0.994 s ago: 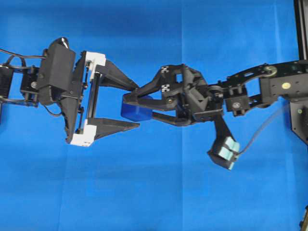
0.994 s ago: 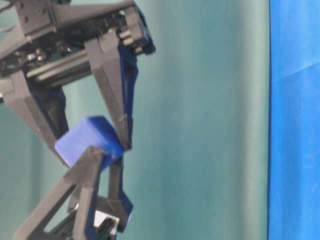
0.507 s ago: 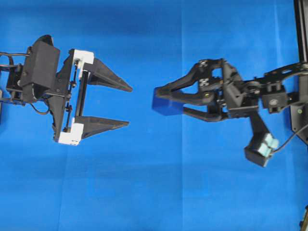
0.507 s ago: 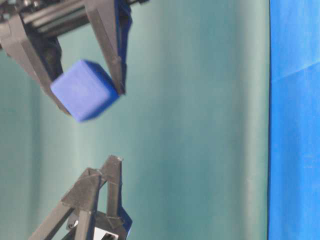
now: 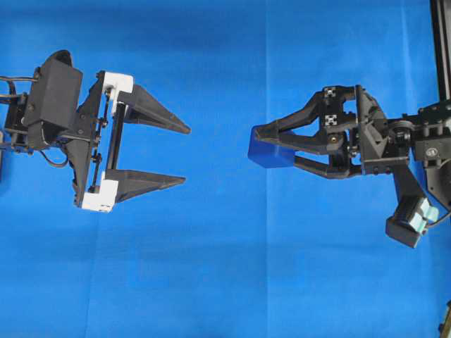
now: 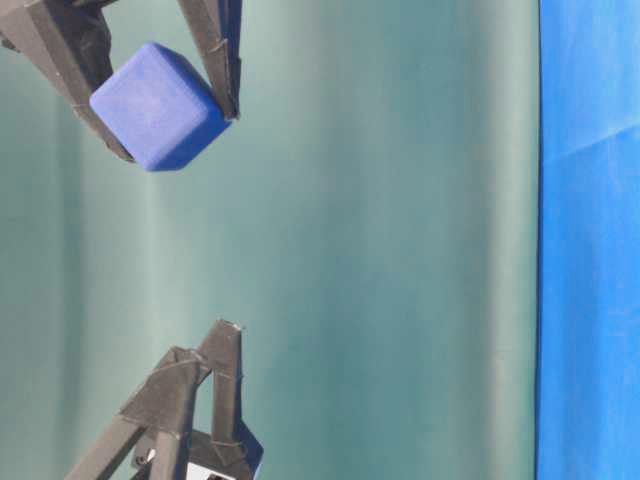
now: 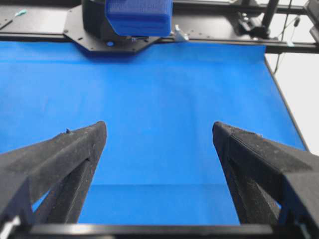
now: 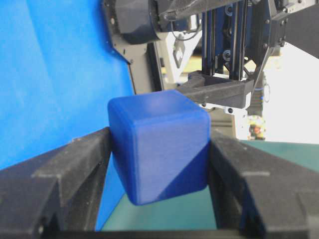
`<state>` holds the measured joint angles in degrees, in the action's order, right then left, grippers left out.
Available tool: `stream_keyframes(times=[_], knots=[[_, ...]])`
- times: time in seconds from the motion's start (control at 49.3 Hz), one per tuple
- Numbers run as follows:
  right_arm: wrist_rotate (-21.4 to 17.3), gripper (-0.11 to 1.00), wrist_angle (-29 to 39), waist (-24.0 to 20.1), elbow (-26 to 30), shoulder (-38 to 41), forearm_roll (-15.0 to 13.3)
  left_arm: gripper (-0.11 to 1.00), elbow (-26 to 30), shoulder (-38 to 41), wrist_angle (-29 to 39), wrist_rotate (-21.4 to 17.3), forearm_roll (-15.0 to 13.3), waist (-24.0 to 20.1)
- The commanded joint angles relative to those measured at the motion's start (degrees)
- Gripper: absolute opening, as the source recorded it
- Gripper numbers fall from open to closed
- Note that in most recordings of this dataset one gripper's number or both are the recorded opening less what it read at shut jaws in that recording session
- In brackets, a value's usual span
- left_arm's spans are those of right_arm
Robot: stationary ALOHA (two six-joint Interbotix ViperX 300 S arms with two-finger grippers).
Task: Handover the blue block to the right arm after grasping it with the left arm, then place it in the designated position.
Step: 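Open the left gripper and pull the right gripper away with the cube, then rotate the right gripper holding the cube to face downward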
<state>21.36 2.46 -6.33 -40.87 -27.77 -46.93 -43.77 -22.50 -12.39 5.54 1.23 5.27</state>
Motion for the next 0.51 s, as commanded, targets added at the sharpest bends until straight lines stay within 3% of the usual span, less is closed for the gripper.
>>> stream_keyframes(times=[0.0,0.162,0.264,0.487], knots=[[-0.1,0.49,-0.2,-0.1,0.7,-0.4,0.2,0.91,0.7,-0.9,-0.7,0.0,-0.1,0.1],[-0.2,0.49,-0.2,-0.1,0.8,-0.4,0.4,0.91,0.8,-0.9,-0.6,0.0,-0.1,0.1],[-1.3,0.49,-0.2,-0.1,0.8,-0.5,2.0,0.91,0.9,-0.9,-0.7,0.0,-0.1,0.1],[-9.4,0.49,-0.3,-0.1,0.8,-0.5,6.2,0.91,1.0,-0.9,-0.6,-0.6,-0.1,0.1]])
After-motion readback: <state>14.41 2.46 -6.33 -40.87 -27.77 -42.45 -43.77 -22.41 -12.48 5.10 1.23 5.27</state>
